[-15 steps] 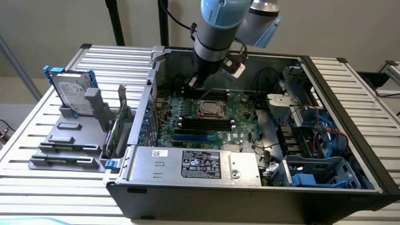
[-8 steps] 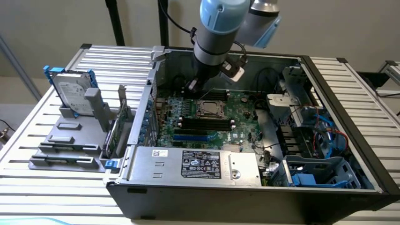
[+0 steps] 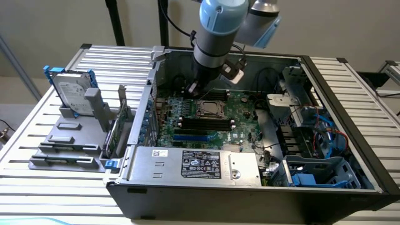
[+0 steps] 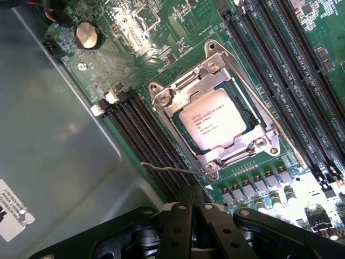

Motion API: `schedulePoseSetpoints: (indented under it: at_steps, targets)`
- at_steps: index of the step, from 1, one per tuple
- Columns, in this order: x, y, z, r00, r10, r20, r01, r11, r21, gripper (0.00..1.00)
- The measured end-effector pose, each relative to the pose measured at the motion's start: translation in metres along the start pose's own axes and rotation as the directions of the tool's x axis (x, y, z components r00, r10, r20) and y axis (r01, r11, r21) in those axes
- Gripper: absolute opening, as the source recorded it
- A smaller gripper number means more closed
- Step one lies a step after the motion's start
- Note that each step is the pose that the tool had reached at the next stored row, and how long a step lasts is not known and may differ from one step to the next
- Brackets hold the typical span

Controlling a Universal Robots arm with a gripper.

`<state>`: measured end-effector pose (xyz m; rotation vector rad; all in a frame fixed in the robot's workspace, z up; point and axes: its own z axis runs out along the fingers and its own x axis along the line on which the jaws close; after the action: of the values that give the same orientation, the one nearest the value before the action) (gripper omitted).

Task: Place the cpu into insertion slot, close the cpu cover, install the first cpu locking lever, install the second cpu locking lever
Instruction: 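Install the first cpu locking lever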

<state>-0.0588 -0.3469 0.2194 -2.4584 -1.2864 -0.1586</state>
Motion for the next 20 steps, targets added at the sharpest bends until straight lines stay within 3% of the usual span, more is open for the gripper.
schedulePoseSetpoints:
  at_steps: [10, 20]
  targets:
    - [0.000, 0.0005, 0.0068, 1.0000, 0.000, 0.0023, 0.000, 1.0000, -0.0039, 0.11]
    - [0.002, 0.0027, 0.0128, 0.9999, 0.001, 0.0127, -0.001, 0.9999, -0.0113, 0.11]
